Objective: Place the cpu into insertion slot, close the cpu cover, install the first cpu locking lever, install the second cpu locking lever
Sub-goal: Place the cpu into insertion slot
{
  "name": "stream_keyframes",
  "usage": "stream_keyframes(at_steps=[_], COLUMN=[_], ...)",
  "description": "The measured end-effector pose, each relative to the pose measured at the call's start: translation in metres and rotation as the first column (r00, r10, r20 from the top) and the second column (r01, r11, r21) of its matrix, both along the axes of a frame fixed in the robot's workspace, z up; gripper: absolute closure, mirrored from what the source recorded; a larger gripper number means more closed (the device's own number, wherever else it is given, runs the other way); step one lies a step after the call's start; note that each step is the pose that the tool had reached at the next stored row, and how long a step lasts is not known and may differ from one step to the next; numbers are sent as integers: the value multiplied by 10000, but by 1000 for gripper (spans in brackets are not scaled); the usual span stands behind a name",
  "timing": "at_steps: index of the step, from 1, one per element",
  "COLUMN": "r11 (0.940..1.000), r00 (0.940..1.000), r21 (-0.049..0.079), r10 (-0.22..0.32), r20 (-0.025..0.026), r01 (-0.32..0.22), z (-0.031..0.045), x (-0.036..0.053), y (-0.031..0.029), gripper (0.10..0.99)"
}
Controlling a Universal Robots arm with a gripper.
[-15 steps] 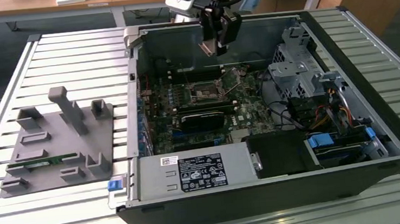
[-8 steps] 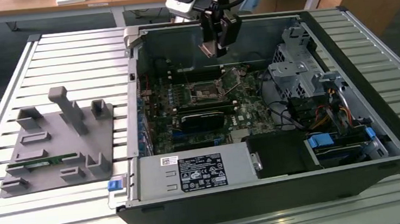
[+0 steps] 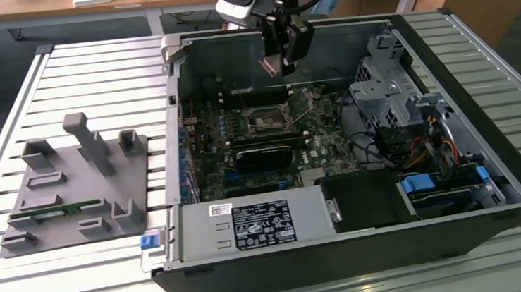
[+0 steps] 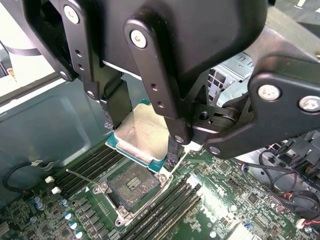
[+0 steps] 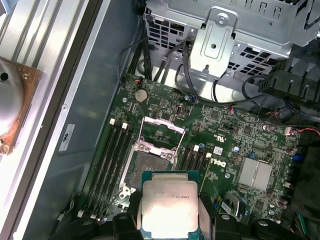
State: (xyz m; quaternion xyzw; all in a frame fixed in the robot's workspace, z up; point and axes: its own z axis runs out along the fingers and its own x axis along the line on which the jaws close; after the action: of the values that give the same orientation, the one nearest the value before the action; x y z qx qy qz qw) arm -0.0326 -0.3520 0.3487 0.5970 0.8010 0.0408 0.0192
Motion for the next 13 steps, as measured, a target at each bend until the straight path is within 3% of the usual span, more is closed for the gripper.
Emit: stream_keyframes(at_steps=[13], r11=[9997], r00=[9997], r21=[0], r10=[-242], r20=[0], r01=[242], z=[-23], x=[0], y=[0], gripper=[549])
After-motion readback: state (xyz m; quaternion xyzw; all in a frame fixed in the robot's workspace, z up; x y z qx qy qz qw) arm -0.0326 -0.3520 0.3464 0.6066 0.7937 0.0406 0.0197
